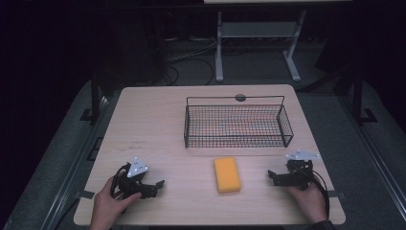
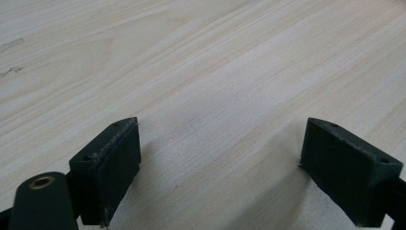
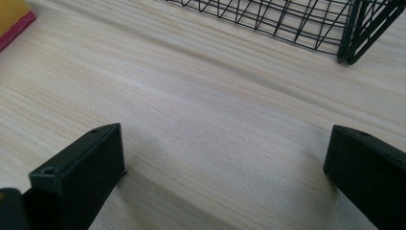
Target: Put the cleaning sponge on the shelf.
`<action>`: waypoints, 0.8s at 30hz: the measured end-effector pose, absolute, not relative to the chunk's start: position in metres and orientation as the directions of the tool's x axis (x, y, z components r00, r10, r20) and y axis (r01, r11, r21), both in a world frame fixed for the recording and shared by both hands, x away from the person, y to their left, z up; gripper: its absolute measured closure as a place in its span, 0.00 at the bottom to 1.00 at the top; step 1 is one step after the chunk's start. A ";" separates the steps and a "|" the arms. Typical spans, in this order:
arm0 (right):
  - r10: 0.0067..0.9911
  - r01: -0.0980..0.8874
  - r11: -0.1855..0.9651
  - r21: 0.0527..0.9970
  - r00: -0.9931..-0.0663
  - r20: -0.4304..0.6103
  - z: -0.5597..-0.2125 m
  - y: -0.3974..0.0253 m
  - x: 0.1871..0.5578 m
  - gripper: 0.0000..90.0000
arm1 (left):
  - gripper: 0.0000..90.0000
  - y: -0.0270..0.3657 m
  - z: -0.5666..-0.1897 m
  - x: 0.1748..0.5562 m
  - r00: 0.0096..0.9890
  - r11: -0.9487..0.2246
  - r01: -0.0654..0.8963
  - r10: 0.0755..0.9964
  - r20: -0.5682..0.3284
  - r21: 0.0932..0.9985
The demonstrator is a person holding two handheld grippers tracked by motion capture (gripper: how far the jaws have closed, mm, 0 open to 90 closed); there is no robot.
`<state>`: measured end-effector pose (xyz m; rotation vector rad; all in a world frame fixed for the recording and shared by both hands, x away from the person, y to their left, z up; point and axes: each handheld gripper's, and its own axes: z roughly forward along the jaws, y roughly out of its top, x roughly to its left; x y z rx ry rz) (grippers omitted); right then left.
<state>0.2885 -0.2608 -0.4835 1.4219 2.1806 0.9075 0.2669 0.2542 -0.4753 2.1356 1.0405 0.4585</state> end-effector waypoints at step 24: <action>0.864 0.669 0.320 0.671 -0.496 0.082 -0.464 -0.257 0.283 0.78 | 0.14 0.253 -0.475 0.268 0.607 -0.422 0.543 0.795 0.008 0.727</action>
